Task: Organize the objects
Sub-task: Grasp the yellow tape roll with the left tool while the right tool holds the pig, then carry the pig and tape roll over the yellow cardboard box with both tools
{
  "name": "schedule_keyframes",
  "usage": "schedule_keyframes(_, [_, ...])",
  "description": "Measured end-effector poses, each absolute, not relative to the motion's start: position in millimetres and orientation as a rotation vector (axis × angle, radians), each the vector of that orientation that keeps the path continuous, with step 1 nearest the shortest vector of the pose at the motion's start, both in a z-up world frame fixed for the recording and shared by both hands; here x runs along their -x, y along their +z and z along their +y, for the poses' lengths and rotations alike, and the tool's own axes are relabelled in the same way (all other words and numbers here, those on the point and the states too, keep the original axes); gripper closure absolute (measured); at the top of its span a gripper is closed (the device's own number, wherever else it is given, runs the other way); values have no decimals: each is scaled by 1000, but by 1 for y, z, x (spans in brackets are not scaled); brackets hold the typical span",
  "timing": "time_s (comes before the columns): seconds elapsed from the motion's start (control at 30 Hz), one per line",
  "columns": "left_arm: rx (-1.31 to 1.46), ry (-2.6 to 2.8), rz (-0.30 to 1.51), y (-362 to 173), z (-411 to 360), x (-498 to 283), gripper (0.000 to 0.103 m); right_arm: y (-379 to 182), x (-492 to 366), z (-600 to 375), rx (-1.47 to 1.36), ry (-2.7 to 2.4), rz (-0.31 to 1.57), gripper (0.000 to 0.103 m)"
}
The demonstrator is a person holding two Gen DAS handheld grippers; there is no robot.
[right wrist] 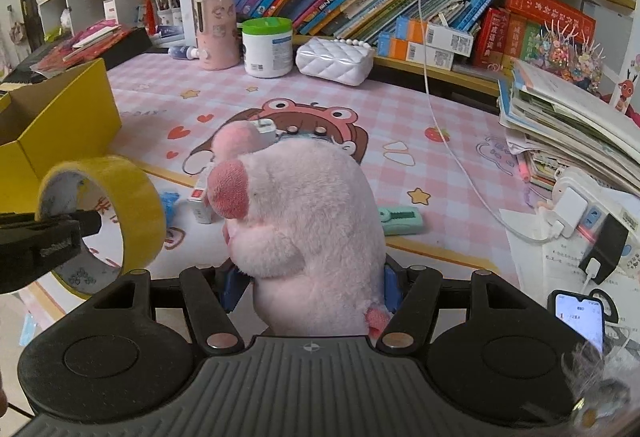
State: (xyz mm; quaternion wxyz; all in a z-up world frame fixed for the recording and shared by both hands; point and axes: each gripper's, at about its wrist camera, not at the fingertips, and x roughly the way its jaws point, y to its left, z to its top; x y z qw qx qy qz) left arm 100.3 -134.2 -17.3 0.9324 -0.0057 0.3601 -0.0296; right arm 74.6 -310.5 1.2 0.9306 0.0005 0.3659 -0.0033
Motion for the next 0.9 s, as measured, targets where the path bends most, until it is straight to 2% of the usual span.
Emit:
schedule_keyframes(0.4, [189,-96,668,10,-46,-60,98,16,-50,-233,30,27,732,42])
schedule_keyframes(0.9, [224,-19,677,12,61,-18,98,24,-18,-115,71,136,723,42])
